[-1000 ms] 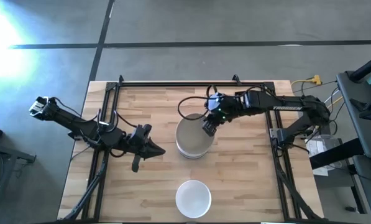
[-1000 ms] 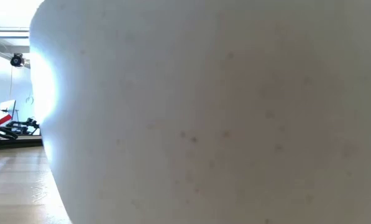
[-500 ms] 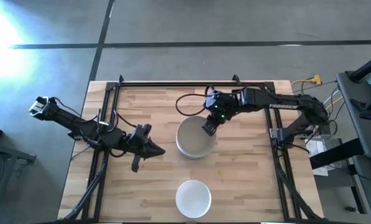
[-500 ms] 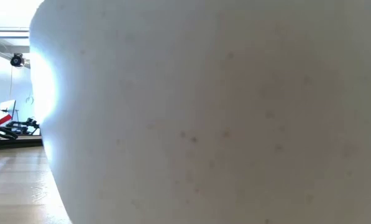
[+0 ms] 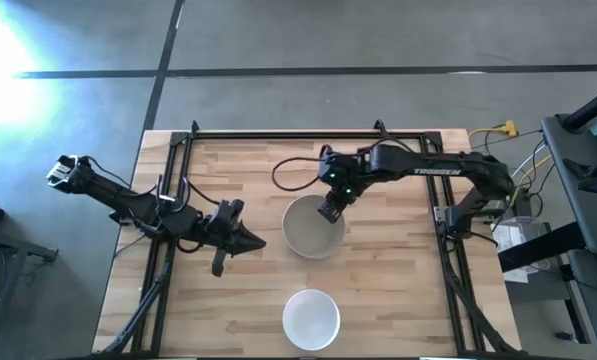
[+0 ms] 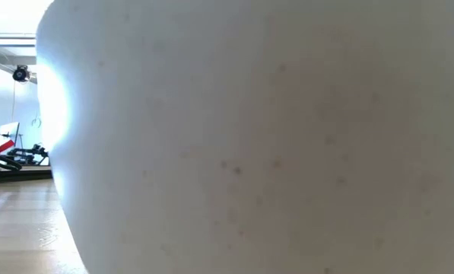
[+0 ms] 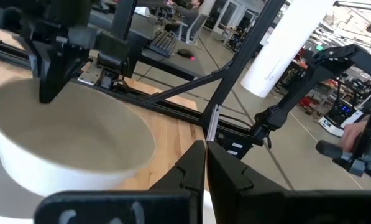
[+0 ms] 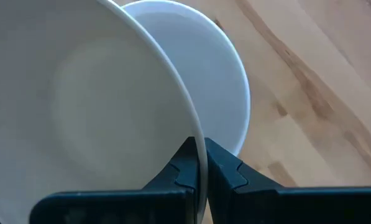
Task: Nest bowls inside each other
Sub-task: Stack the light brown bowl on top of the white bowl
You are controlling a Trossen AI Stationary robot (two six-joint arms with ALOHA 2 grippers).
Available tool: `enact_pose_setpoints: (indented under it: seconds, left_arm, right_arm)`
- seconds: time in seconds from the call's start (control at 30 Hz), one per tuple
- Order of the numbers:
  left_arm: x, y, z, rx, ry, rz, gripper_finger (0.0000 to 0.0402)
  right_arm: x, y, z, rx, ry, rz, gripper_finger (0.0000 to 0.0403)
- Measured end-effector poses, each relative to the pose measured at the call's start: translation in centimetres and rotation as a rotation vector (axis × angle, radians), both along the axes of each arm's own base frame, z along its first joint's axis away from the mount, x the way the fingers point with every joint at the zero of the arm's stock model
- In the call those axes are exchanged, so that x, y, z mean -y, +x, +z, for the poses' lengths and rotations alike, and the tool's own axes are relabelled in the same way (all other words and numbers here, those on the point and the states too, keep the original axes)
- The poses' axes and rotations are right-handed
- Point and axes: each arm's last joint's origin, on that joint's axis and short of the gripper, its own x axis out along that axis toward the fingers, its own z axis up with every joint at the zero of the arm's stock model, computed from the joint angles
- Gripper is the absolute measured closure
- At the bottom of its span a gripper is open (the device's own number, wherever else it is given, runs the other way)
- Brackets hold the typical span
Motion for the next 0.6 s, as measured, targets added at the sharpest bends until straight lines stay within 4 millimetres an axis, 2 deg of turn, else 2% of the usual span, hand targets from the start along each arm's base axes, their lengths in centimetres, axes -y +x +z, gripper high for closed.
enact_pose_setpoints:
  seconds: [0.13,0.33,0.47,0.6]
  left_arm:
    - [0.0,0.0,0.0,-0.001,0.0,0.0,0.0402]
    - [0.0,0.0,0.0,-0.001,0.0,0.0,0.0402]
    - [0.0,0.0,0.0,-0.001,0.0,0.0,0.0402]
    - [0.0,0.0,0.0,-0.001,0.001,0.0,0.0402]
  right_arm:
    - [0.3,1.5,-0.6,-0.052,-0.012,0.036,0.0394]
    - [1.9,3.9,0.4,-0.094,-0.039,0.071,0.0394]
    - [2.7,4.9,0.8,-0.132,-0.048,0.086,0.0394]
    - [2.8,5.3,0.5,-0.204,-0.046,0.123,0.0394]
